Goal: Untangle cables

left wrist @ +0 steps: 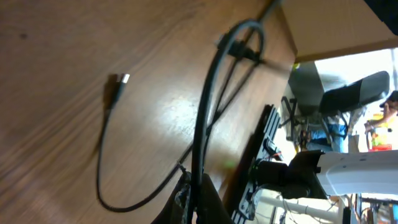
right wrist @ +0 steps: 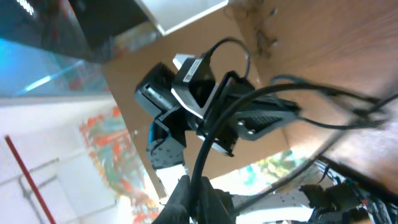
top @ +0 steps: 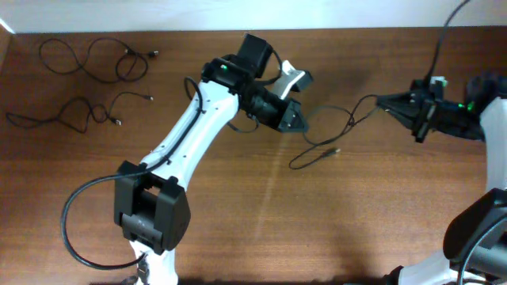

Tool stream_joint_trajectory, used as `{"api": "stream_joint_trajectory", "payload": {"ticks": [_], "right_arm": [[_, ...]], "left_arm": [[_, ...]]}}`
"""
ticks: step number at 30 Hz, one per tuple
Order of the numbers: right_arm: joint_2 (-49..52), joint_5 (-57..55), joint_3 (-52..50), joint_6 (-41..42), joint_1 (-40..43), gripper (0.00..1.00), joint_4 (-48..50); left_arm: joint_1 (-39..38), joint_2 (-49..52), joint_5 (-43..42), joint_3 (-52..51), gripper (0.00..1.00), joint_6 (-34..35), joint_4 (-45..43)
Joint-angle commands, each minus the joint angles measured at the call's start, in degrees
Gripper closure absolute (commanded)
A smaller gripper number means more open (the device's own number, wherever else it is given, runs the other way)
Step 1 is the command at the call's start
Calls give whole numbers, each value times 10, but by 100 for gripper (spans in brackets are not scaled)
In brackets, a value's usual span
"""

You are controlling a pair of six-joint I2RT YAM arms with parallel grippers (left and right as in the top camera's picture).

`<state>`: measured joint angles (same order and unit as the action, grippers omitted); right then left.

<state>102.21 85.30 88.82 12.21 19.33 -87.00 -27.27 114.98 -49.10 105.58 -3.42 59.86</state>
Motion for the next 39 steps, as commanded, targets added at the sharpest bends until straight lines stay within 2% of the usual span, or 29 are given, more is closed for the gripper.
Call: {"api": "stream_joint_trajectory", "payload": {"ticks": [1,3,5,7,9,12,13,17,21,23,26,27,28,29,30,39], "right_arm": [[-3,36,-1,-13,-30,96,0],[-3,36,-1,-13,-33,96,0],[-3,36,-1,-13,-33,96,0],[-3,36,-1,-13,-32,96,-3],[-3,37,-1,-13,-32,96,-4],[-3,36,-1,-13,-32,96,-4],[-3,36,-1,-13,-31,96,-4],[-3,19,-1,-13,-14,96,65],[-3,-72,-1,-13,17,96,115],[-3,-139,-1,-13,31,94,116],[-3,-282,-1,-13,40,63,115],[-3,-311,-1,-13,38,32,111],[-3,-321,-1,-13,37,15,109],[-3,-329,-1,-13,35,6,108],[-3,-336,-1,-13,34,1,107],[-3,-346,-1,-15,-11,2,109]], "left_arm": [[-33,-17,4,7,98,4,-5],[-47,-17,10,7,98,4,-11],[-55,-17,54,7,100,5,-19],[-56,-17,156,7,100,27,-20],[-56,-17,357,5,100,112,-16],[-56,-17,465,5,100,152,-6],[-56,-17,465,5,100,152,-6],[-56,-17,409,5,100,142,5],[-56,-19,241,5,100,33,5],[-55,-21,166,6,100,1,4],[-41,-30,40,17,100,-36,1],[-31,-37,-4,28,100,-38,-5],[-27,-40,-23,33,100,-38,-10],[-23,-44,-44,38,100,-38,-16],[-20,-47,-65,41,100,-38,-23],[4,-80,-215,44,100,-38,-95]]}}
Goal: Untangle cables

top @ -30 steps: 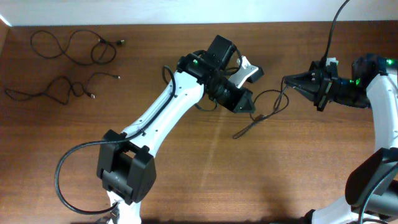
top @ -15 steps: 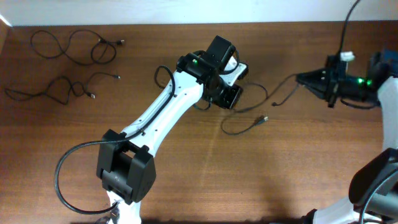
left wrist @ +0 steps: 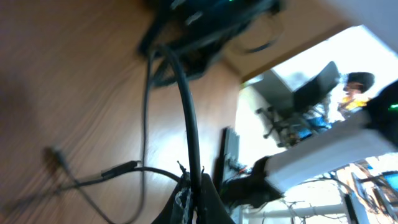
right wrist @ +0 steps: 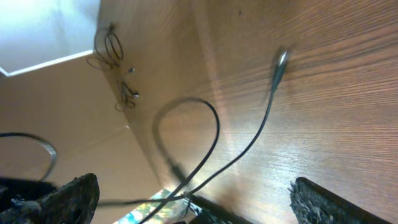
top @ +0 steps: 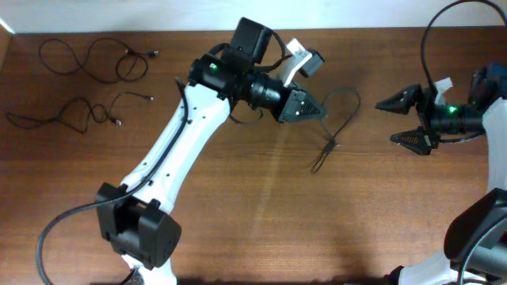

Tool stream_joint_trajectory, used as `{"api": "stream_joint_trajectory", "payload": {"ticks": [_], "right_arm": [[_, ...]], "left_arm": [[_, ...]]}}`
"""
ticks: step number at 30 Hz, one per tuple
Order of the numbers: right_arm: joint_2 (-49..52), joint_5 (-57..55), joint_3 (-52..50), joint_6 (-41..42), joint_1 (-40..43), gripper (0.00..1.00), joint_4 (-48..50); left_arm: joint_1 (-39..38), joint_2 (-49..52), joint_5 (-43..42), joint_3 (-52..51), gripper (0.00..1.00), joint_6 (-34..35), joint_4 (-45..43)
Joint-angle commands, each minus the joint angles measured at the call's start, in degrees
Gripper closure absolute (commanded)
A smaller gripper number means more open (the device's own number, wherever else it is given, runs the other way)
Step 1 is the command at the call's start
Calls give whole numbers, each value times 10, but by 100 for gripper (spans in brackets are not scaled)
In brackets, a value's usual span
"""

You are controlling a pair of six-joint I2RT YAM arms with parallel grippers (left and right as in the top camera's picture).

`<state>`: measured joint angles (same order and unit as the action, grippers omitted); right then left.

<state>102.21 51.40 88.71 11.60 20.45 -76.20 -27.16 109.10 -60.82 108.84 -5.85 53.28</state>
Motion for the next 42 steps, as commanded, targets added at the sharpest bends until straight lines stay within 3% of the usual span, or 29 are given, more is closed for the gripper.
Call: {"api": "stream_joint_trajectory", "payload": {"ticks": [1,2,5,7,10,14,23,26,28,30,33,35,38,42], "right_arm": [[-3,-4,0,-9,-33,2,2],[-3,4,0,-10,-44,2,3],[-3,63,0,-59,-67,2,6],[-3,95,0,-70,-70,2,7],[-3,151,0,-108,-69,2,7],[-3,157,0,-117,-73,1,6],[-3,157,0,-158,-108,2,6],[-3,154,0,-159,-105,1,6],[-3,155,0,-159,-98,1,7],[-3,155,0,-159,-89,2,11],[-3,155,0,-157,-84,2,15],[-3,155,0,-156,-84,2,20],[-3,155,0,-152,-84,2,29],[-3,155,0,-152,-84,2,27]], "left_arm": [[3,-21,-85,11,100,-13,-46],[3,-21,-52,11,100,-6,-53],[3,-21,168,11,100,76,-33],[3,-21,202,11,100,82,-17],[3,-21,187,11,100,82,-14],[3,-21,103,11,100,82,-31],[9,-21,102,14,100,126,-74],[39,-21,-54,52,100,132,-79],[55,-21,-87,74,100,134,-82],[67,-21,2,84,100,133,-62],[61,-19,233,84,100,133,47],[51,-19,259,84,100,118,75],[39,-24,199,96,100,100,71],[37,-25,16,183,100,75,70]]}}
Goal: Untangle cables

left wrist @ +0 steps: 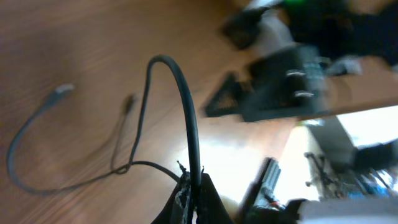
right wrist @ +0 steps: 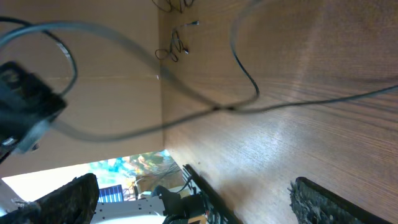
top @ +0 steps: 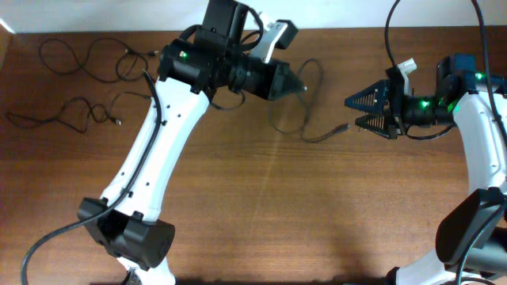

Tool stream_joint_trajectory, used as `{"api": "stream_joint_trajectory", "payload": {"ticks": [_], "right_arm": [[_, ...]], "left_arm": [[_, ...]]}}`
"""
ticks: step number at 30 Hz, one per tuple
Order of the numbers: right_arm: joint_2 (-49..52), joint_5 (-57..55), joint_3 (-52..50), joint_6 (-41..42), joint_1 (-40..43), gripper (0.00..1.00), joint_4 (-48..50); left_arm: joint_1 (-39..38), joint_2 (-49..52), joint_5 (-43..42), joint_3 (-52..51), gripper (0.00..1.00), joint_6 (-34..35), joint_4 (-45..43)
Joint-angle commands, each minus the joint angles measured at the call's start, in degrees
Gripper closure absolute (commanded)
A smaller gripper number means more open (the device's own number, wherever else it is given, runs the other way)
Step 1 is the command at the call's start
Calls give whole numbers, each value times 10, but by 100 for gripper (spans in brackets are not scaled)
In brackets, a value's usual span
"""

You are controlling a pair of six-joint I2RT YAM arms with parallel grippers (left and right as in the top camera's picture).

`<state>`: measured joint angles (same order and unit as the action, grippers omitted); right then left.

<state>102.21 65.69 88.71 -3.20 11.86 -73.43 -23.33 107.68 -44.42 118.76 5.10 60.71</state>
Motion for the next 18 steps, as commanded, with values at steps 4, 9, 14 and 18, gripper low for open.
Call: {"api": "stream_joint_trajectory", "payload": {"ticks": [4,9,14,18], "right_arm": [[-3,21,0,-4,2,1,0],[-3,66,0,-5,2,2,7],[-3,106,0,-5,1,2,8],[-3,113,0,-5,-6,2,8]], "left_arm": [[-2,-18,-59,133,100,-85,28],[-37,8,189,131,100,-82,138],[-80,22,177,131,100,-77,128],[-93,22,145,131,100,-77,108]]}}
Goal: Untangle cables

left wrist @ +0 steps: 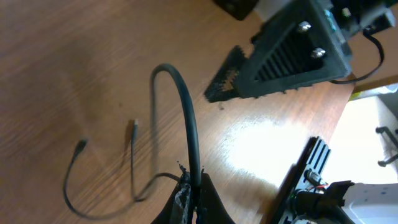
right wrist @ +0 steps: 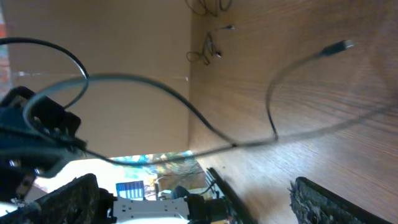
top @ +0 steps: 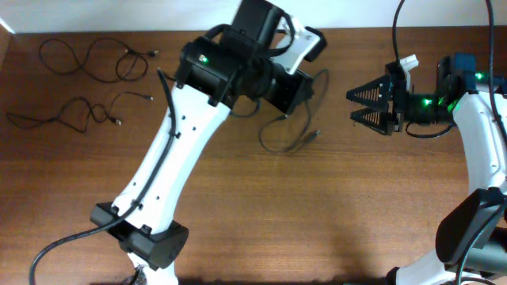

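Note:
A thin black cable point(top: 283, 141) hangs from my left gripper point(top: 307, 89), which is shut on it above the table's middle back. In the left wrist view the cable point(left wrist: 185, 118) rises from the left gripper point(left wrist: 194, 184) in an arch, and its loose ends point(left wrist: 132, 127) trail on the wood. My right gripper point(top: 353, 107) stands open to the right of it, holding nothing. The right wrist view shows the cable point(right wrist: 186, 107) slung in front, a plug point(right wrist: 339, 45) lying on the table, and the right gripper point(right wrist: 198, 200) wide open.
Two more black cables lie apart at the far left: one point(top: 91, 57) near the back edge and one point(top: 67, 113) below it. The wooden table point(top: 317, 229) runs forward from there. The left arm point(top: 170, 150) crosses the table's middle.
My left gripper has shifted a little to the right with the cable. The cable's loose plug end now lies nearer the left gripper, farther from the right gripper. The right gripper stays open, almost unmoved.
First both grippers were shut on the cable, which ran between them. Then the right gripper was open and off it, the cable hanging from the left gripper alone. Later the left gripper was farther left with it and the right nearer the middle.

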Tool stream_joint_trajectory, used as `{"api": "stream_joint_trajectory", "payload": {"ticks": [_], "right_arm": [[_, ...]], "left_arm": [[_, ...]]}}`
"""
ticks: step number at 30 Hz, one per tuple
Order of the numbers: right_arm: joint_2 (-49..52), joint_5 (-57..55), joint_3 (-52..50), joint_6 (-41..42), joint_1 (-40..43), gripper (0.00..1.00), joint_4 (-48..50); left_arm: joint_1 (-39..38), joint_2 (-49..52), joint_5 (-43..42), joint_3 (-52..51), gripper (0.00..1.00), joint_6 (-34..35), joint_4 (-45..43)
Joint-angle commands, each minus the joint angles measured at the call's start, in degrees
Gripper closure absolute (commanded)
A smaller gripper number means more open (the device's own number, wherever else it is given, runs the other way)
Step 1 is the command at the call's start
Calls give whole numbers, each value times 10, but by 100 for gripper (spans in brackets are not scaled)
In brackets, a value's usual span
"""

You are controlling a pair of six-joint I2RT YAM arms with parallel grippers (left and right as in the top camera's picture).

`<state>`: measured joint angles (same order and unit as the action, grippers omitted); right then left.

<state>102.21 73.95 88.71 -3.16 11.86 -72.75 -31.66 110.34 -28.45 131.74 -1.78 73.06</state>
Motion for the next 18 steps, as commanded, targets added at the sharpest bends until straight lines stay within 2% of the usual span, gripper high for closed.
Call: {"api": "stream_joint_trajectory", "payload": {"ticks": [1,4,10,14,18], "right_arm": [[-3,30,0,-5,-9,2,2],[-3,26,0,-5,-26,2,6],[-3,14,0,-5,-45,2,11],[-3,-51,0,-1,-48,2,21],[-3,-147,0,72,-47,2,38]], "left_arm": [[-13,-5,-27,1,100,-8,-22],[-15,-5,-44,1,100,26,-50],[-15,-5,-86,15,100,29,-71],[-15,-5,-180,37,100,29,-83],[-10,-5,-230,73,100,31,-92]]}}
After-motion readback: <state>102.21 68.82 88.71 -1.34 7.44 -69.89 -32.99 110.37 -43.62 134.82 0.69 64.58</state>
